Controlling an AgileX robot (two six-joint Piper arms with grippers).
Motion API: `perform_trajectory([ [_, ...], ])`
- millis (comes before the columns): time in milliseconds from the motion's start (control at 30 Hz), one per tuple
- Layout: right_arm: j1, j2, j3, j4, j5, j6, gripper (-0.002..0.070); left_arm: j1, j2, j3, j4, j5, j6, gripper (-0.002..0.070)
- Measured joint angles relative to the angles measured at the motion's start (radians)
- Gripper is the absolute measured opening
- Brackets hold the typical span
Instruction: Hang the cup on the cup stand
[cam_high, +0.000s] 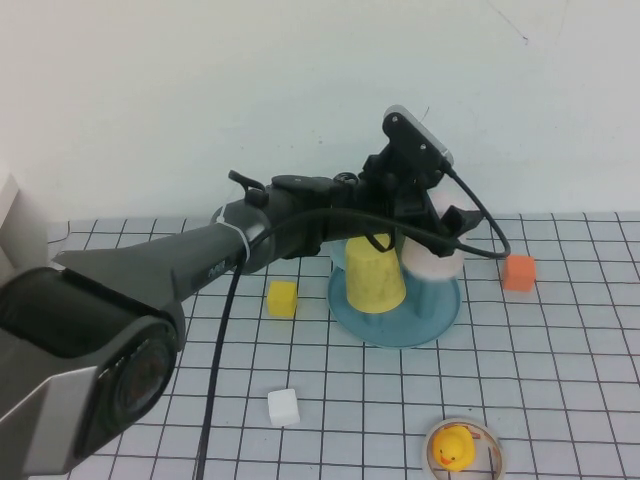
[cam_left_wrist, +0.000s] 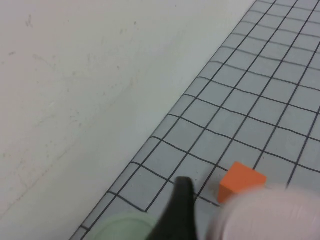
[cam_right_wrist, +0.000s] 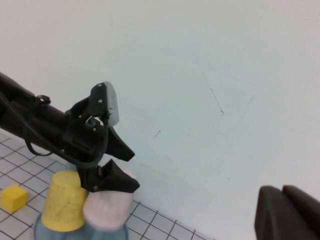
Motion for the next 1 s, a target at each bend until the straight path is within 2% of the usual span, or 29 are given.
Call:
perform_trajectory([
  [100,0.000,0.000,0.000,0.000,0.012,0.000,-0.0001,0.000,-0.004,0.000,0.000,-0.026,0.000,0.0665],
  [167,0.000,0.000,0.000,0.000,0.023,0.000,-0.0001,0.000,-0.020,0.000,0.000,-0.040,0.000,0.0680],
  [233,0.000,0.000,0.000,0.000,0.036,0.000,-0.0001,0.000,-0.047,0.000,0.000,-0.050,-0.002,0.0666],
  [333,0.000,0.000,0.000,0.000,0.120,0.002,-0.0001,0.000,-0.124,0.000,0.054,-0.085,-0.023,0.0552],
  [400,0.000,0.000,0.000,0.000,0.233,0.006,-0.0001,0.000,-0.190,0.000,0.146,-0.116,-0.049,0.0430],
  [533,0.000,0.000,0.000,0.000,0.484,-0.001,-0.0001,0.000,-0.358,0.000,0.353,-0.122,-0.136,0.0129],
  [600,0.000,0.000,0.000,-0.004,0.611,-0.003,-0.0001,0.000,-0.452,0.000,0.458,-0.103,-0.205,0.0055],
  [733,0.000,0.000,0.000,-0.014,0.794,-0.003,-0.0001,0.002,-0.612,-0.002,0.712,0.043,-0.376,0.0013],
  [1000,0.000,0.000,-0.002,-0.070,1.036,0.050,-0.0001,0.002,-0.871,-0.002,1.276,0.574,-0.873,0.0000],
])
